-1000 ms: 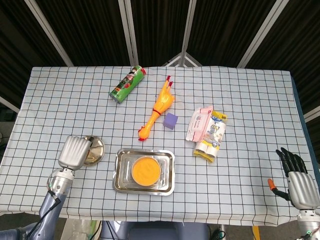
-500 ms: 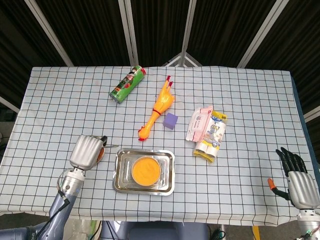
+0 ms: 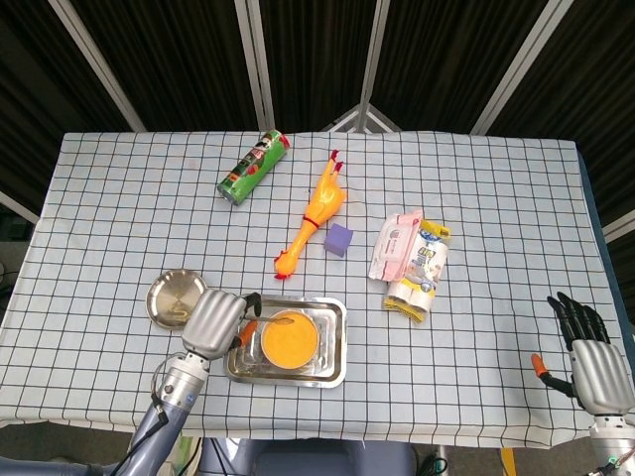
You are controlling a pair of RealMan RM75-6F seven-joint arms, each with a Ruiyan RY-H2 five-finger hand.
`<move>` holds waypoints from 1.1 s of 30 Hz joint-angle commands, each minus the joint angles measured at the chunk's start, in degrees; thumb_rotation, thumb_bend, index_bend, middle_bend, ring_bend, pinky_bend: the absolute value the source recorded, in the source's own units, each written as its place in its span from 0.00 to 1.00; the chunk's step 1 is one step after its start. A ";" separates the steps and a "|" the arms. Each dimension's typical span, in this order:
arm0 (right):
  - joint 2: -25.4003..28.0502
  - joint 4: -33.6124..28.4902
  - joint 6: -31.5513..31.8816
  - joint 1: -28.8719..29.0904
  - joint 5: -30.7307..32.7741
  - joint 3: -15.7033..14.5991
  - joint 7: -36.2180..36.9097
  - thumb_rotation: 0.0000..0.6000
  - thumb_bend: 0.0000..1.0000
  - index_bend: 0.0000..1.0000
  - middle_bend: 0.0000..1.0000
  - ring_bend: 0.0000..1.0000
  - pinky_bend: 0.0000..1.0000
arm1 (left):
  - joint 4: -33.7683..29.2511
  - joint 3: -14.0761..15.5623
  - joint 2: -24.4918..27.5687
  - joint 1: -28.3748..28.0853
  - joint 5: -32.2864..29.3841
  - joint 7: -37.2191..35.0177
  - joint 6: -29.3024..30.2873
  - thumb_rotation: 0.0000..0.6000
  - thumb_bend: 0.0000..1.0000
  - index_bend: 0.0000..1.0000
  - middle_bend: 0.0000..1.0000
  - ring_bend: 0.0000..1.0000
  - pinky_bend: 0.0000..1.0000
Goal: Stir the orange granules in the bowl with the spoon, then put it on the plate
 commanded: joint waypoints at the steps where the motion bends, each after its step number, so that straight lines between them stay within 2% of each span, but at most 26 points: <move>1: -0.01 0.05 0.01 0.00 0.02 0.02 0.06 1.00 0.40 0.00 0.00 0.00 0.00 | 0.70 0.67 -2.43 -0.69 -1.52 0.69 0.18 1.00 0.83 0.73 0.90 0.84 0.85; 10: 0.02 0.13 0.02 0.01 0.02 0.04 0.30 1.00 0.40 0.00 0.00 0.00 0.00 | 2.35 1.27 -6.84 -1.34 -5.34 0.71 0.83 1.00 0.82 0.70 0.88 0.83 0.85; 15: 0.03 0.15 -0.02 0.02 0.01 0.03 0.38 1.00 0.40 0.00 0.00 0.00 0.00 | 2.41 1.48 -6.83 -1.32 -6.07 0.07 1.33 1.00 0.79 0.63 0.80 0.81 0.84; 18: 0.00 0.16 -0.03 0.04 0.00 0.04 0.35 1.00 0.40 0.00 0.00 0.00 0.00 | 2.25 1.71 -5.92 -1.22 -6.88 -0.51 1.22 1.00 0.71 0.57 0.70 0.78 0.84; 23: -0.02 0.13 -0.05 0.02 0.03 0.00 0.21 1.00 0.40 0.00 0.00 0.00 0.00 | 2.45 1.89 -4.63 -1.08 -6.97 -1.72 1.10 1.00 0.60 0.49 0.59 0.74 0.83; 33: -0.02 0.03 -0.05 0.00 0.17 0.05 0.15 1.00 0.40 0.00 0.00 0.00 0.00 | 2.59 1.93 -2.73 -1.56 -6.53 -3.30 0.78 1.00 0.40 0.37 0.44 0.73 0.83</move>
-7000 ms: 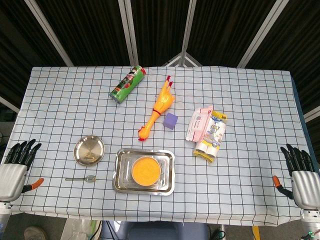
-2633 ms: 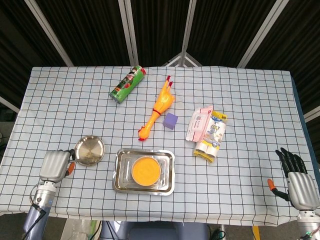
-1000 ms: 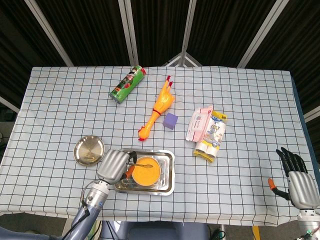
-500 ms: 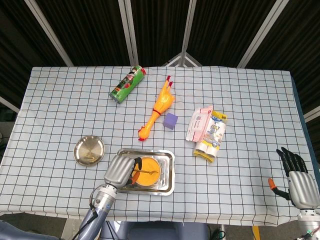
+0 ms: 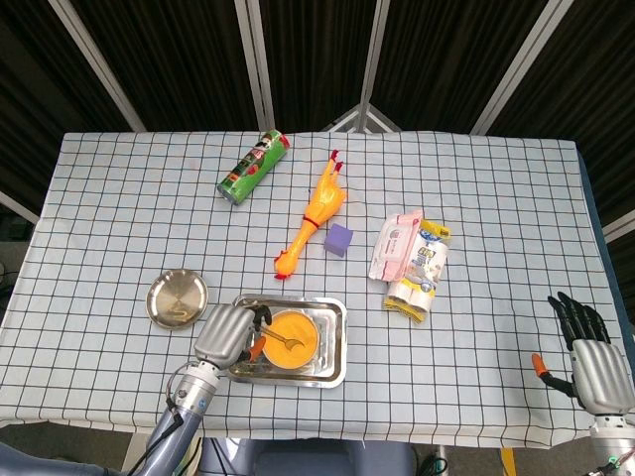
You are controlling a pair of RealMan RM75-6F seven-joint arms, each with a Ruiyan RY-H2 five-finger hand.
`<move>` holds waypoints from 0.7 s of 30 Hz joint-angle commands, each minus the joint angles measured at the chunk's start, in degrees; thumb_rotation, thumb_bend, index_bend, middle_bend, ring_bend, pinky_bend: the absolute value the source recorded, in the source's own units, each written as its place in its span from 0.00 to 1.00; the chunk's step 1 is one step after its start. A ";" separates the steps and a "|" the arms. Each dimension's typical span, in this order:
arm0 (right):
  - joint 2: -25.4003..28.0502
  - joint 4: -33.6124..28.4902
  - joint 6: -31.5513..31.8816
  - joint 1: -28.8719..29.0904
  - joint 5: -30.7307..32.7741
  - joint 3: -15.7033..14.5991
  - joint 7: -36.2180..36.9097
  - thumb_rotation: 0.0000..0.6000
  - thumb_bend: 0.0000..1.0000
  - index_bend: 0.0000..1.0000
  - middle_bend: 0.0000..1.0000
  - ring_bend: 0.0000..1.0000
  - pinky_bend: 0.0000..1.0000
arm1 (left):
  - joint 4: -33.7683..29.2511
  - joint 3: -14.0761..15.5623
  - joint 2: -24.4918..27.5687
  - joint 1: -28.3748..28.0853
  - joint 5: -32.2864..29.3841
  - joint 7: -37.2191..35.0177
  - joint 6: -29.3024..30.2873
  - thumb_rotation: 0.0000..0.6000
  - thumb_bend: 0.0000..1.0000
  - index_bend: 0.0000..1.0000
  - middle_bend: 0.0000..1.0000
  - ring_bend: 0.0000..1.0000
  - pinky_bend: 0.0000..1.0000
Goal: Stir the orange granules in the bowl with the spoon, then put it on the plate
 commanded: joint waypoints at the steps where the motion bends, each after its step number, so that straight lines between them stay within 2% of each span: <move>1: 0.03 0.00 0.00 0.00 0.04 0.02 0.08 1.00 0.40 0.00 0.00 0.00 0.00 | 0.02 0.08 0.25 -0.13 0.14 0.09 0.16 1.00 0.39 0.36 0.44 0.73 0.83; 8: 0.08 0.02 -0.04 -0.02 0.04 0.00 0.28 1.00 0.40 0.00 0.00 0.00 0.00 | -0.66 0.67 2.15 -0.10 0.11 0.26 0.57 1.00 0.24 0.30 0.39 0.73 0.83; 14: 0.00 -0.01 -0.10 -0.01 0.05 -0.04 0.22 1.00 0.40 0.00 0.00 0.00 0.00 | -1.65 1.44 4.83 0.36 0.61 -0.62 0.77 1.00 0.22 0.29 0.39 0.73 0.83; 18: 0.01 -0.06 -0.10 -0.02 0.01 -0.07 0.10 1.00 0.40 0.00 0.00 0.00 0.00 | -1.52 1.95 6.75 0.62 1.24 -1.25 0.79 1.00 0.22 0.28 0.43 0.73 0.83; 21: 0.00 -0.09 -0.10 -0.02 -0.01 -0.08 0.08 1.00 0.40 0.00 0.00 0.00 0.00 | -1.42 1.90 8.09 0.53 0.75 -0.82 0.72 1.00 0.22 0.26 0.51 0.75 0.84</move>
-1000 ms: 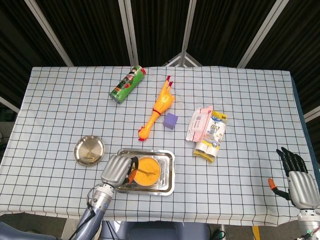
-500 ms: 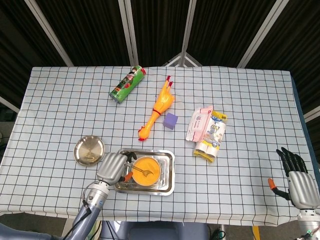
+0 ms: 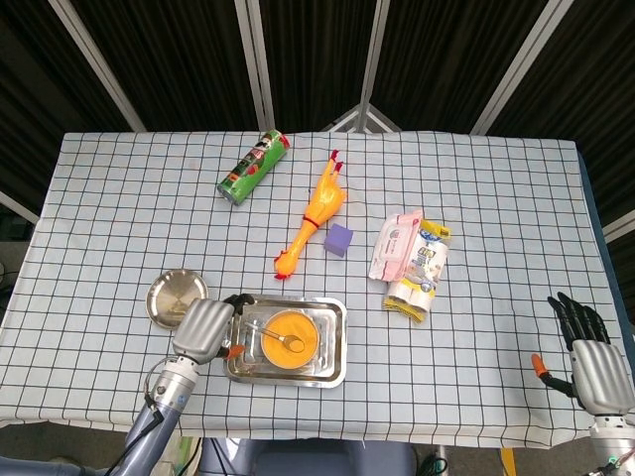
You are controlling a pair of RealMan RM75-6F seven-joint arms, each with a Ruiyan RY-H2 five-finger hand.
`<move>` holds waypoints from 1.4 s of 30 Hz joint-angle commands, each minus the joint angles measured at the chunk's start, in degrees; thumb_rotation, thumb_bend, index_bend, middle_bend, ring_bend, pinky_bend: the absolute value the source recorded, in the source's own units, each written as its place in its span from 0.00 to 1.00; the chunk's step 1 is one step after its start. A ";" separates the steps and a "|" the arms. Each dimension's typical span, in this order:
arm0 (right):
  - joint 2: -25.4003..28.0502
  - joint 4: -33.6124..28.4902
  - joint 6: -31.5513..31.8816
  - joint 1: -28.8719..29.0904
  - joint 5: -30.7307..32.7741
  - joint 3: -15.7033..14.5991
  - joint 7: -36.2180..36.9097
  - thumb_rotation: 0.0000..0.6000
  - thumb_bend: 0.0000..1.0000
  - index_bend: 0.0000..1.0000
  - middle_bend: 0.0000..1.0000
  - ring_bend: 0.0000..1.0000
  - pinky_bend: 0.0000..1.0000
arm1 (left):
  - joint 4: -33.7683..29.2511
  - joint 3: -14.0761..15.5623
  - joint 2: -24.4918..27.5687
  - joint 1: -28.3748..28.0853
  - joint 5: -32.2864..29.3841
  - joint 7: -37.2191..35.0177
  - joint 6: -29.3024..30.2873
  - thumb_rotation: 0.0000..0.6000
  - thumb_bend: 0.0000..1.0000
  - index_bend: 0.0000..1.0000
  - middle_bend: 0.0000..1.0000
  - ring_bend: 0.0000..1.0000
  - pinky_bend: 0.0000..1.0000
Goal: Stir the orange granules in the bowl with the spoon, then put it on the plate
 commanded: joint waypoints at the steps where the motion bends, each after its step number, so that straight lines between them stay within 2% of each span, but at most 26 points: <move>1: 0.00 0.01 -0.02 0.00 -0.01 -0.01 0.00 1.00 0.40 0.00 0.00 0.00 0.00 | 0.08 0.00 1.21 -0.09 -0.50 0.41 -0.09 1.00 0.22 0.26 0.59 0.77 0.85; 3: 0.00 0.01 -0.09 0.02 -0.01 -0.04 0.00 1.00 0.40 0.00 0.00 0.00 0.00 | 0.32 -0.08 1.96 -0.36 -0.93 1.08 -0.22 1.00 0.24 0.26 0.72 0.81 0.87; 7: 0.03 -0.02 -0.17 0.06 -0.05 -0.07 -0.02 1.00 0.40 0.00 0.00 0.00 0.00 | 0.27 -0.71 2.95 -1.55 -4.29 3.49 -1.32 1.00 0.33 0.26 0.82 0.88 0.91; 14: 0.09 -0.10 -0.26 0.06 -0.09 -0.16 -0.03 1.00 0.40 0.00 0.00 0.00 0.00 | -1.18 -2.65 2.83 -5.65 -13.45 10.23 -3.53 1.00 0.57 0.26 0.88 0.92 0.93; 20: 0.15 -0.04 -0.28 0.08 -0.03 -0.10 0.42 1.00 0.40 0.00 0.00 0.00 0.00 | -1.92 -3.60 0.69 -8.89 -18.75 15.30 -2.52 1.00 0.68 0.26 0.90 0.93 0.93; 28: 0.17 0.07 -0.31 0.11 -0.14 -0.12 0.70 1.00 0.40 0.00 0.00 0.00 0.00 | -1.92 -4.65 -1.76 -11.85 -25.37 18.51 -0.88 1.00 0.69 0.28 0.91 0.93 0.93; 34: 0.14 0.09 -0.34 0.13 -0.07 -0.10 0.65 1.00 0.40 0.00 0.00 0.00 0.00 | -2.12 -3.86 -2.34 -13.02 -27.46 19.51 0.14 1.00 0.69 0.32 0.91 0.93 0.93; 39: 0.14 0.07 -0.31 0.11 -0.02 -0.08 0.58 1.00 0.40 0.00 0.00 0.00 0.00 | -2.74 -2.90 -2.35 -13.42 -28.05 19.38 0.74 1.00 0.69 0.42 0.91 0.93 0.93; 42: 0.12 0.08 -0.28 0.09 -0.01 -0.08 0.59 1.00 0.40 0.00 0.00 0.00 0.00 | -3.67 -2.11 -1.85 -13.27 -27.73 18.86 1.28 1.00 0.70 0.45 0.91 0.93 0.93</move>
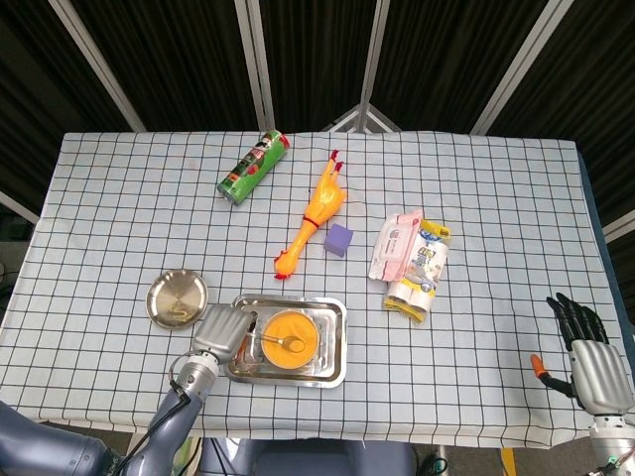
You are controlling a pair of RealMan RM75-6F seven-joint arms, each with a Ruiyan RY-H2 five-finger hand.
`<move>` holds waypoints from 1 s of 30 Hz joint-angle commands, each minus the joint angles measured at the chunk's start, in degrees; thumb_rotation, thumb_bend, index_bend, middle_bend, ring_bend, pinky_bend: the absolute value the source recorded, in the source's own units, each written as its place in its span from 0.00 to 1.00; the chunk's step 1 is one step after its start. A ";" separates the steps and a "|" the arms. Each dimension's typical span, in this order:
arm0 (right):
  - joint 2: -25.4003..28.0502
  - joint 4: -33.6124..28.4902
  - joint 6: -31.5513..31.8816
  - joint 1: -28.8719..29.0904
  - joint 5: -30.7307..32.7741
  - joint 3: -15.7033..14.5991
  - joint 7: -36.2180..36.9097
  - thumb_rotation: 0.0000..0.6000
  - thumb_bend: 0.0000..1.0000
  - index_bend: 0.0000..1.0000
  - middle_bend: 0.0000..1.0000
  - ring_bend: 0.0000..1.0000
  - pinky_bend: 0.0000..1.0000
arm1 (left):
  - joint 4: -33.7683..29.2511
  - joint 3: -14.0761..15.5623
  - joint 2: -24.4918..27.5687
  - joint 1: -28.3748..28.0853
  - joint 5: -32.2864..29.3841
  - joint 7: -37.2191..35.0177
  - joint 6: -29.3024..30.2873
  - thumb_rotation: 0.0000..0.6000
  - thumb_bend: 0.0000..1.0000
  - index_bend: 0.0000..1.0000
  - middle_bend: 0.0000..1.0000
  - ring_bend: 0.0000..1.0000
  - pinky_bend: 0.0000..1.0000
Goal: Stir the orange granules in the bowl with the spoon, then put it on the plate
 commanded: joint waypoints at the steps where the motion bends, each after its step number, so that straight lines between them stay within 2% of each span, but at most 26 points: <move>1: -0.02 0.02 0.02 -0.01 -0.01 -0.01 0.02 1.00 0.40 0.00 0.00 0.00 0.00 | -0.89 0.83 0.61 0.25 0.44 -0.59 0.52 1.00 0.69 0.46 0.91 0.93 0.93; 4: -0.02 0.00 -0.05 -0.01 -0.01 -0.04 0.06 1.00 0.40 0.00 0.00 0.00 0.00 | -1.77 2.00 1.72 0.80 1.26 -1.47 1.04 1.00 0.66 0.44 0.91 0.93 0.93; 10: -0.01 -0.19 -0.04 -0.04 0.01 -0.09 -0.03 1.00 0.40 0.00 0.00 0.00 0.00 | -1.26 2.76 3.68 1.67 3.42 -4.16 1.77 1.00 0.40 0.33 0.90 0.93 0.93; 12: -0.01 -0.20 -0.11 -0.03 0.11 -0.07 -0.07 1.00 0.40 0.00 0.00 0.00 0.00 | -0.74 2.69 3.73 1.78 4.54 -4.92 2.18 1.00 0.30 0.32 0.91 0.94 0.93; 14: -0.02 -0.20 -0.16 -0.02 0.22 -0.04 -0.09 1.00 0.40 0.00 0.00 0.00 0.00 | -0.45 2.73 3.54 1.89 5.71 -5.60 2.57 1.00 0.26 0.35 0.92 0.94 0.93; 20: -0.02 -0.19 -0.24 0.01 0.29 -0.01 0.06 1.00 0.40 0.00 0.00 0.00 0.00 | 0.11 3.86 2.50 1.81 9.34 -5.99 3.29 1.00 0.26 0.47 0.95 0.97 0.94; 27: 0.08 -0.26 -0.26 0.00 0.23 -0.04 0.43 1.00 0.40 0.00 0.00 0.00 0.00 | 0.92 4.65 0.05 1.38 10.99 -4.79 4.15 1.00 0.29 0.48 0.95 0.97 0.94; 30: 0.09 -0.26 -0.20 -0.03 0.25 -0.02 0.54 1.00 0.40 0.00 0.00 0.00 0.00 | 1.54 4.54 -1.29 1.01 10.64 -3.94 4.38 1.00 0.33 0.48 0.95 0.97 0.94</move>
